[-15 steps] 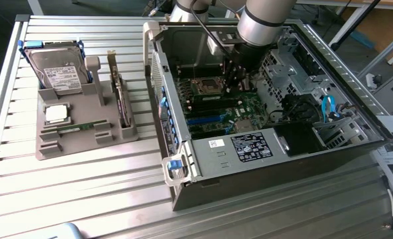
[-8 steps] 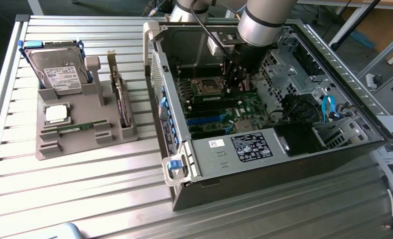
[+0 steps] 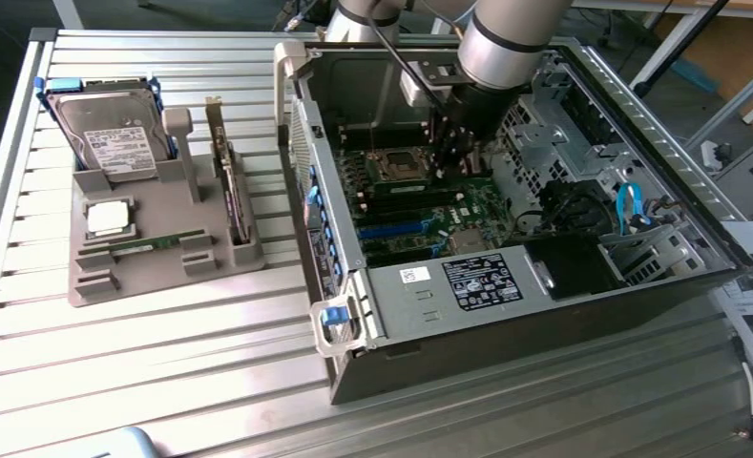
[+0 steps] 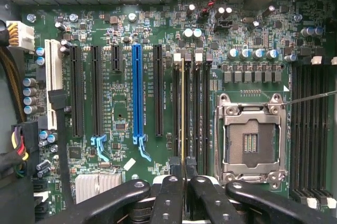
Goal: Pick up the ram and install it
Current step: 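Insert the ram into the slot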
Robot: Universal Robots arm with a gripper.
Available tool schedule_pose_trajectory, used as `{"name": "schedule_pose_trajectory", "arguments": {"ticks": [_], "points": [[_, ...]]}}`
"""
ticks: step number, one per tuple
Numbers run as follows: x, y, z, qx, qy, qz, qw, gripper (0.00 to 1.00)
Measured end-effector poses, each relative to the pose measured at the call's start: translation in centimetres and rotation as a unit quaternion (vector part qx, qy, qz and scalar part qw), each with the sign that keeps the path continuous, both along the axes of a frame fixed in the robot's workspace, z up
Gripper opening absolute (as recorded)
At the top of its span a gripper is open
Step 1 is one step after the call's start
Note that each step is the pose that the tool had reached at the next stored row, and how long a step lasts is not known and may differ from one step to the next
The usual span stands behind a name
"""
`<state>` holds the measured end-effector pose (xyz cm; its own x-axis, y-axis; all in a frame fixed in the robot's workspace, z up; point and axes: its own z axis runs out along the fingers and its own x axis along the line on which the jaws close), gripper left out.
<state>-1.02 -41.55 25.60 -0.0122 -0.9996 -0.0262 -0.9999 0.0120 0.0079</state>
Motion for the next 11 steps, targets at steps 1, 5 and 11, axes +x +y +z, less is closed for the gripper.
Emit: {"name": "schedule_pose_trajectory", "arguments": {"ticks": [1,5,11], "points": [[0.01,0.0,0.0,0.0,0.0,0.0,1.0,0.12],[0.02,0.01,-0.12,0.0,0.0,0.0,1.0,0.12],[0.02,0.0,-0.5,0.0,0.0,0.0,1.0,0.12]]}}
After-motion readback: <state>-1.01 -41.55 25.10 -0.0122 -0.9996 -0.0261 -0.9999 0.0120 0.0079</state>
